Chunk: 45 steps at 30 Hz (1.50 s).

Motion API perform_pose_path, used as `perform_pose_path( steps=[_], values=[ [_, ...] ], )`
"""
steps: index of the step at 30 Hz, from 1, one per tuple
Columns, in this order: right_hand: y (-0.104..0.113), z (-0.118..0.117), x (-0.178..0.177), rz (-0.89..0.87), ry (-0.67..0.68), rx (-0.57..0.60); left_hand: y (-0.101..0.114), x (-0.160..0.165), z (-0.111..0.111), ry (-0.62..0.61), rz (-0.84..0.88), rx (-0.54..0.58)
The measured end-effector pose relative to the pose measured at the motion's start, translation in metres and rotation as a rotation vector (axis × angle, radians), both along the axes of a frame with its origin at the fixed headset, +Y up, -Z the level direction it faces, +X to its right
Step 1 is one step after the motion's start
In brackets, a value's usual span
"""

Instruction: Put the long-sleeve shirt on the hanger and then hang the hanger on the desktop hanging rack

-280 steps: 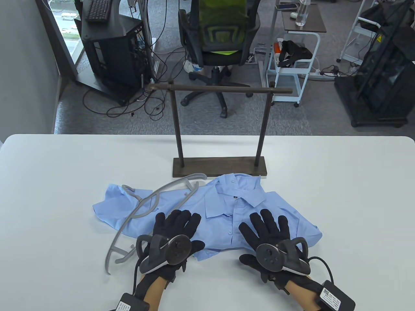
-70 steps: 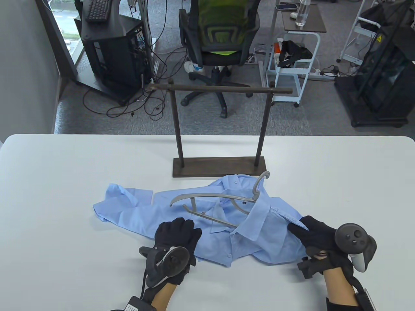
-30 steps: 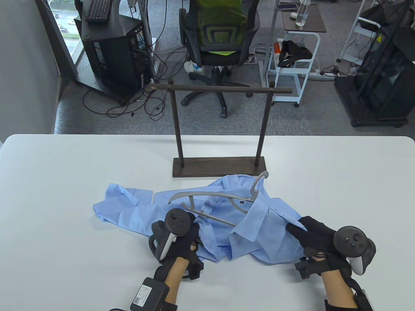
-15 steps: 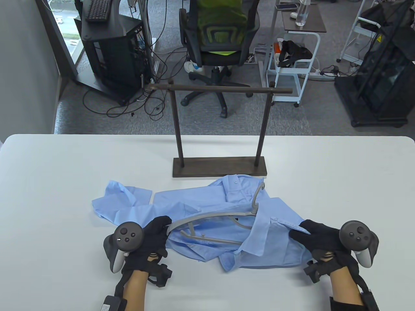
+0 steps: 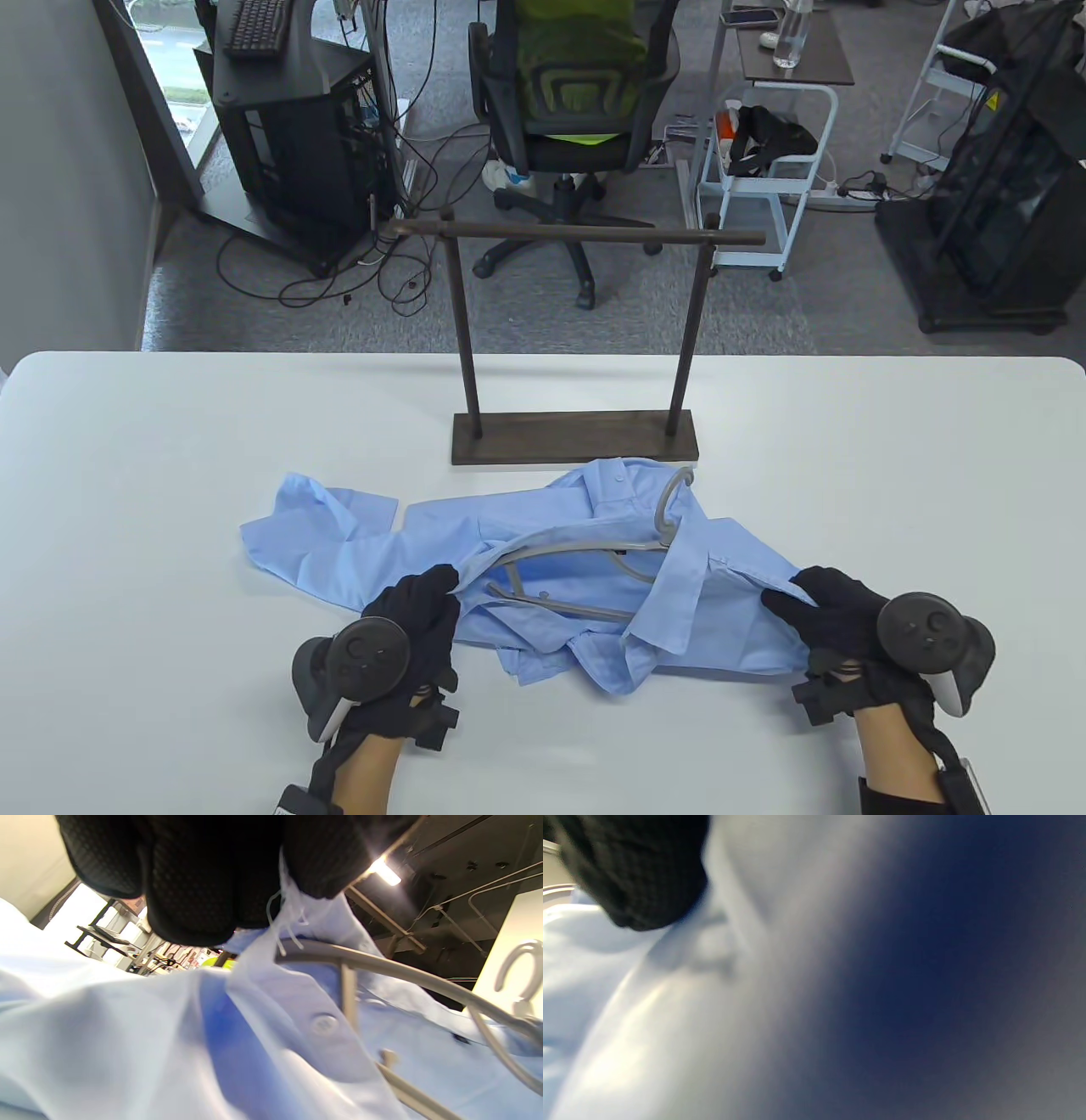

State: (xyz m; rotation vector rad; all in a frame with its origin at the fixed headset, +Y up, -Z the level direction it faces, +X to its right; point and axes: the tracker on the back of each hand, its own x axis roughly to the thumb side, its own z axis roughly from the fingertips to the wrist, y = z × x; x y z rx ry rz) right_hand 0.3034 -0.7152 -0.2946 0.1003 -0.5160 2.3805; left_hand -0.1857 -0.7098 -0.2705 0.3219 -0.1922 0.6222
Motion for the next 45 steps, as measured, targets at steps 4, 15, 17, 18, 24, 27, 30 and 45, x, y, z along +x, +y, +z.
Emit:
perform_pose_path(
  steps=[4, 15, 17, 18, 24, 27, 30, 45],
  values=[
    [0.003, 0.005, -0.007, 0.016, -0.026, 0.056, -0.001, 0.015, 0.005, -0.065, 0.057, 0.001],
    [-0.008, 0.005, -0.040, -0.028, 0.061, 0.095, -0.009, 0.052, 0.014, -0.237, 0.158, -0.031],
    [-0.011, 0.004, -0.045, -0.033, 0.076, 0.082, -0.011, 0.060, 0.014, -0.292, 0.169, -0.040],
    [-0.013, 0.003, -0.047, -0.035, 0.082, 0.080, -0.013, 0.064, 0.015, -0.328, 0.155, -0.057],
    [-0.020, 0.001, -0.058, -0.067, 0.118, 0.063, -0.025, 0.087, 0.017, -0.408, 0.018, -0.106],
    [-0.021, 0.001, -0.059, -0.093, 0.131, 0.069, -0.018, 0.084, 0.019, -0.404, -0.039, -0.080],
    [-0.022, 0.001, -0.057, -0.117, 0.141, 0.072, 0.008, 0.069, 0.028, -0.370, -0.070, 0.069],
    [-0.012, 0.006, -0.059, -0.072, 0.183, 0.090, 0.032, 0.043, -0.007, -0.045, -0.390, 0.093]
  ],
)
